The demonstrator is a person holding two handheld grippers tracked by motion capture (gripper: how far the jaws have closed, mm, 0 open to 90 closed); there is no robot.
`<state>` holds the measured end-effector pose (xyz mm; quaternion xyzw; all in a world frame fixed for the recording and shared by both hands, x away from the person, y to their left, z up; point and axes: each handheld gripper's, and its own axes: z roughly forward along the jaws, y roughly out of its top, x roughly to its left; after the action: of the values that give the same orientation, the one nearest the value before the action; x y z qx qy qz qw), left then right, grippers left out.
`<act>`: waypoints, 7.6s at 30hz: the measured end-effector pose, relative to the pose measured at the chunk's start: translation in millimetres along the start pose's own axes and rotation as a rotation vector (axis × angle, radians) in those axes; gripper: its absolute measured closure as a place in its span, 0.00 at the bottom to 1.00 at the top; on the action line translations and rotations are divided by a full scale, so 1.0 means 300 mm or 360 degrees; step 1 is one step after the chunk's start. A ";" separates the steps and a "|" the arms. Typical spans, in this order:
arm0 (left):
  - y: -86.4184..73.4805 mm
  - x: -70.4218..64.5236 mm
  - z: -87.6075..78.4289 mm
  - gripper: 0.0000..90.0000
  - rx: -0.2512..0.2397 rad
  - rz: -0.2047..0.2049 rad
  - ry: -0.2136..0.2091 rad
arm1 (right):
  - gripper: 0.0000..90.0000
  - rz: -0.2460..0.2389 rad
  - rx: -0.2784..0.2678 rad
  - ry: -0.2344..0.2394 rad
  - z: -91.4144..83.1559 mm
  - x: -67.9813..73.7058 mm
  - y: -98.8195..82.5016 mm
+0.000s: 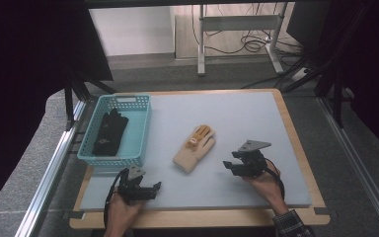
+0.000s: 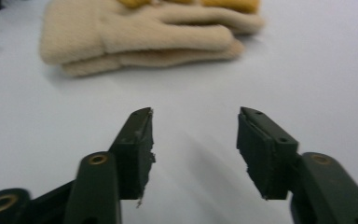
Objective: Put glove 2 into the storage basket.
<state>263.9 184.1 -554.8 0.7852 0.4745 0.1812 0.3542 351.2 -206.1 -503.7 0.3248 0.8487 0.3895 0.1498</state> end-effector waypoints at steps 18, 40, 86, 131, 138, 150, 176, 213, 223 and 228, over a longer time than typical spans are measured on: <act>0.010 -0.005 0.009 0.04 0.0040 0.0015 -0.0029 | 0.20 0.0165 0.0087 -0.0182 -0.054 -0.103 -0.147; 0.135 -0.097 0.013 0.08 0.0026 0.0125 -0.0142 | 0.17 0.0111 0.0083 -0.0214 -0.046 -0.104 -0.162; 0.512 -0.200 0.419 0.25 0.0298 0.0233 -0.0177 | 0.17 0.0114 0.0078 -0.0210 -0.047 -0.105 -0.164; 0.636 -0.028 0.171 0.61 0.0150 0.0111 -0.0130 | 0.17 0.0109 0.0076 -0.0218 -0.046 -0.103 -0.164; 0.675 0.057 0.069 0.61 0.0100 0.0054 -0.0039 | 0.17 0.0108 0.0076 -0.0218 -0.046 -0.102 -0.164; 0.654 0.262 -0.057 0.61 0.0093 -0.0111 0.0163 | 0.17 0.0108 0.0076 -0.0219 -0.046 -0.102 -0.164; 0.522 0.543 0.081 0.60 0.0378 -0.0413 0.0312 | 0.17 0.0107 0.0074 -0.0220 -0.046 -0.102 -0.164; 0.521 0.545 0.113 0.42 0.0480 -0.0379 0.0232 | 0.17 0.0108 0.0075 -0.0221 -0.046 -0.102 -0.164; 0.549 0.511 0.118 0.71 0.0414 -0.0439 0.0128 | 0.17 0.0107 0.0074 -0.0220 -0.046 -0.102 -0.164; 0.542 0.498 0.135 0.71 0.0477 -0.0441 0.0139 | 0.17 0.0107 0.0075 -0.0221 -0.046 -0.102 -0.164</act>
<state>461.8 250.5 -471.8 0.7478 0.6145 0.0919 0.2341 345.5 -258.1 -531.9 0.3827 0.8338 0.3509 0.1874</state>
